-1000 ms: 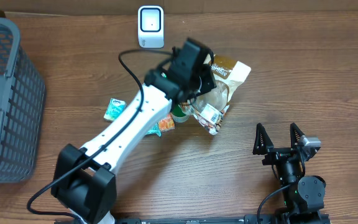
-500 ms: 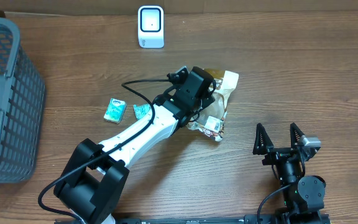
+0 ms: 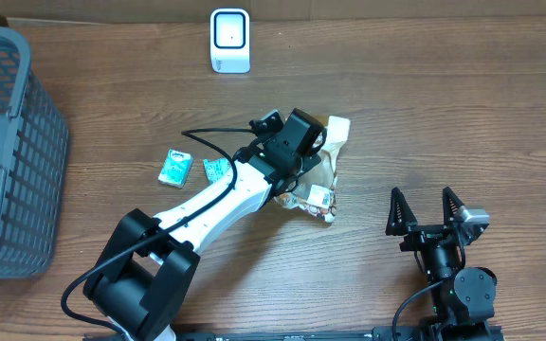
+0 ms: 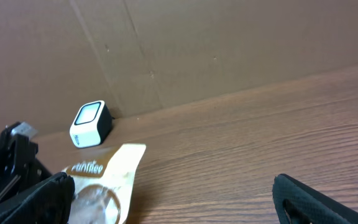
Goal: Scan the item barcode
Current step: 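Lift the Pantree bag over the items and lower it right of the jar, then raise the left gripper near the scanner and move the right gripper toward the bag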
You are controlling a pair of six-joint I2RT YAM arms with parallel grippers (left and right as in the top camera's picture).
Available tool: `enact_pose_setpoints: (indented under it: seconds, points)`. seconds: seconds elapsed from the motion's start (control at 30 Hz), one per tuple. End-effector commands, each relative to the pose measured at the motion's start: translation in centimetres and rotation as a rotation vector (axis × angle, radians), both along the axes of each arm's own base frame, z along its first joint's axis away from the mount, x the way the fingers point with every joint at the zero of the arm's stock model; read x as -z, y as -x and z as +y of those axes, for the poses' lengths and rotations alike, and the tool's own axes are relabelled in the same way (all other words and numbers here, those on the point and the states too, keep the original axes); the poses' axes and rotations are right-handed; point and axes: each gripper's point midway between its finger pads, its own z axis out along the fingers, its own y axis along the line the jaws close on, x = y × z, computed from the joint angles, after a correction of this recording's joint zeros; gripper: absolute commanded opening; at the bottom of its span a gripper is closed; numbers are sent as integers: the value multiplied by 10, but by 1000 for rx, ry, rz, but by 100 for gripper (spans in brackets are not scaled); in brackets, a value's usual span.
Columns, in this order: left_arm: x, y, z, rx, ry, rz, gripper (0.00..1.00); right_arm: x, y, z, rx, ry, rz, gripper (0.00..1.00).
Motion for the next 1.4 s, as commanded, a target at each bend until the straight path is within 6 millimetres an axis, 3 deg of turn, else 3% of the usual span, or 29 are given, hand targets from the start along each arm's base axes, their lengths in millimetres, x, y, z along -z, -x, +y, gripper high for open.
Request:
enact_pose_setpoints:
  seconds: [0.0,0.17,0.37,0.5,0.6,0.67,0.77,0.83,1.03,1.2,1.37]
  points:
    - [16,-1,24,-60,-51,48,4,2,0,0,-4,11,-4,100]
    - [24,4,42,-84,-68,116,4,2,0,0,-4,11,-4,100]
    - [26,5,46,-90,-69,134,4,2,0,0,-3,11,-4,100]
    - [25,9,35,-54,-17,158,4,2,0,0,-3,11,-4,100]
    - [18,9,14,43,62,149,4,2,0,0,-3,11,-4,100]
    - [11,8,-1,128,117,124,19,2,0,0,-3,11,-4,100]
    - [1,6,-19,222,179,88,51,2,0,0,-4,11,-4,100]
    - [-2,7,-23,239,199,87,79,2,0,0,-3,11,-4,100]
    - [-16,5,-25,319,177,23,90,2,0,0,-3,11,-4,100]
    - [-67,2,-25,495,123,-119,98,2,0,0,-3,11,-4,100]
    - [-116,15,5,655,2,-163,100,2,0,0,-3,11,-4,100]
